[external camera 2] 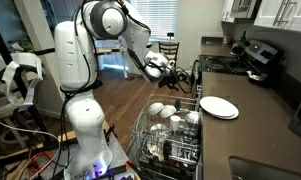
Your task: Remove one plate from the dishwasher rack and place it on top of the white plate on the countertop
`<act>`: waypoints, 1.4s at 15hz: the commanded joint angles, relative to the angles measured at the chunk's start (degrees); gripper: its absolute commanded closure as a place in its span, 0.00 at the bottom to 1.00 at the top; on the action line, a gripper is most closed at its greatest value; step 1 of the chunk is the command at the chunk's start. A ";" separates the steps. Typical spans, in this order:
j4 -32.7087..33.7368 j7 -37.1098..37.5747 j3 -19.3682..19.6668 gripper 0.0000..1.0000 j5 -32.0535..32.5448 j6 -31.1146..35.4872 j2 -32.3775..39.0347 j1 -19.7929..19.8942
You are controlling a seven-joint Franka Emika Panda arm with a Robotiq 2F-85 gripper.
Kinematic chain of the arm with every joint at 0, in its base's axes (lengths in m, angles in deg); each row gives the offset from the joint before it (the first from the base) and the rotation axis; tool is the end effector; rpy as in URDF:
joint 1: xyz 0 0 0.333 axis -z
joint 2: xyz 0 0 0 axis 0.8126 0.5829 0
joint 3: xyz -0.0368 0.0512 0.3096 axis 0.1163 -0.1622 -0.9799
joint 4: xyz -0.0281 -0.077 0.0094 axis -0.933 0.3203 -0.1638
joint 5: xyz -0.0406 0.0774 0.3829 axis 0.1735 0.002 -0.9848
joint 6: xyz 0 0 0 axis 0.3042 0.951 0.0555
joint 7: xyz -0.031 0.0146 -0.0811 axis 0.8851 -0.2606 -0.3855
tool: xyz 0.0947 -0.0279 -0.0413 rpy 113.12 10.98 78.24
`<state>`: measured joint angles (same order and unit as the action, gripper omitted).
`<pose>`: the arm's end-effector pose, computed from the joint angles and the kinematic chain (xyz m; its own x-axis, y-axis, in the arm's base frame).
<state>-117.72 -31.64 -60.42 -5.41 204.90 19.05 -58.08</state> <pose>0.5412 0.1013 0.3247 0.7141 0.6545 0.2481 0.3115 -0.6146 0.7248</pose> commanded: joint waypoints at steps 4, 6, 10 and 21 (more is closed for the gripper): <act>-1.96 -1.67 0.17 0.00 -6.07 9.92 -0.80 0.82; -0.88 -0.01 0.26 0.00 -4.04 7.25 -0.01 0.01; -1.14 -0.60 0.16 0.00 -4.94 7.25 -0.15 -0.05; -4.21 -10.19 -3.78 0.00 -26.59 15.39 -1.24 0.38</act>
<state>-119.82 -36.27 -63.00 -25.81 218.56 19.09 -58.34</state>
